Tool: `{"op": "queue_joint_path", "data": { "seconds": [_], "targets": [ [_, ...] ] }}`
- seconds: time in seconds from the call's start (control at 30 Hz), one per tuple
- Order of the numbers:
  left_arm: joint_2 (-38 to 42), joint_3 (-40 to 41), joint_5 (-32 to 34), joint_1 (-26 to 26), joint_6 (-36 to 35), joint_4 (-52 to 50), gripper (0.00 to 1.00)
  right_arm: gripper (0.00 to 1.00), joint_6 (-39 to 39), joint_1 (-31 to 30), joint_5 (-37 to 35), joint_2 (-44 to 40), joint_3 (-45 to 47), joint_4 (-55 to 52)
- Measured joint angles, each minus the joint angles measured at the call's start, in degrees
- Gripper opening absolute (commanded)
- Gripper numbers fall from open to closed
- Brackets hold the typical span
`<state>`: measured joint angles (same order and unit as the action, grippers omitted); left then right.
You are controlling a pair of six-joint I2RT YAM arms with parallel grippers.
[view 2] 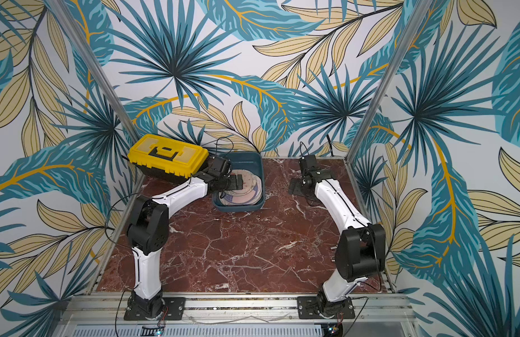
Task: Put the coasters into the storage box
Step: Place the coaster in the storage box, then reset both arms
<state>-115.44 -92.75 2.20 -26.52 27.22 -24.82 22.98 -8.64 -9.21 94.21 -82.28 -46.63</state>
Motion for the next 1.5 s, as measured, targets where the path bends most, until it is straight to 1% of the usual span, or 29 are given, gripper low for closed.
{"op": "queue_joint_path", "data": {
  "seconds": [0.13,0.27,0.33,0.43,0.57,0.67,0.77,0.87,0.97,1.03,1.17,1.3,1.37,1.43,1.5],
  "targets": [
    [3.80,0.79,-0.04,0.00,-0.68,-0.92,0.99,1.00,-1.22,0.00,-1.51,0.00,0.85,0.24],
    [9.33,4.74,0.74,-0.04,-1.53,-1.09,0.99,1.00,-2.78,0.00,-3.30,-0.02,3.45,1.75],
    [12.22,7.04,2.23,-0.20,-2.58,-1.11,0.99,0.99,-3.98,0.02,-4.07,-0.24,5.68,3.82],
    [18.08,12.81,5.88,-0.50,-4.68,0.42,1.00,1.00,-5.68,0.02,-5.62,-1.36,10.36,8.02],
    [27.30,22.53,12.28,-0.59,-7.69,4.37,0.99,1.00,-8.66,0.02,-9.97,-5.11,20.20,18.25],
    [33.55,29.03,17.68,-0.63,-10.40,7.89,1.00,1.00,-12.11,0.04,-13.64,-8.09,28.70,28.87],
    [39.12,35.78,24.15,-0.33,-12.50,12.63,1.00,1.00,-16.31,0.09,-16.39,-8.76,35.28,39.76],
    [44.06,43.45,29.70,1.07,-14.45,18.43,0.99,0.99,-20.20,0.11,-17.77,-8.74,40.74,50.58],
    [48.04,50.84,32.85,3.54,-17.00,24.96,1.00,1.00,-22.71,0.15,-17.97,-8.59,44.70,60.50],
    [49.27,53.90,33.48,5.88,-18.18,28.04,1.00,1.00,-23.93,0.15,-17.99,-8.46,47.12,66.88],
    [49.31,56.83,33.59,11.98,-19.32,33.46,1.00,0.99,-24.74,1.05,-17.40,-8.41,51.52,76.98],
    [48.28,62.51,32.26,16.76,-19.54,42.69,1.00,0.99,-24.74,3.43,-14.14,-10.49,59.78,88.83],
    [46.77,65.90,31.15,18.05,-20.26,47.69,1.00,1.00,-24.76,3.85,-13.14,-10.54,63.91,95.32],
    [44.33,68.63,29.94,18.71,-21.42,52.72,1.00,0.99,-25.14,3.82,-12.22,-8.48,66.29,101.59],
    [41.00,70.69,29.05,18.88,-22.80,58.27,1.00,1.00,-25.20,3.80,-11.69,-7.54,66.66,102.99]
  ]
}}
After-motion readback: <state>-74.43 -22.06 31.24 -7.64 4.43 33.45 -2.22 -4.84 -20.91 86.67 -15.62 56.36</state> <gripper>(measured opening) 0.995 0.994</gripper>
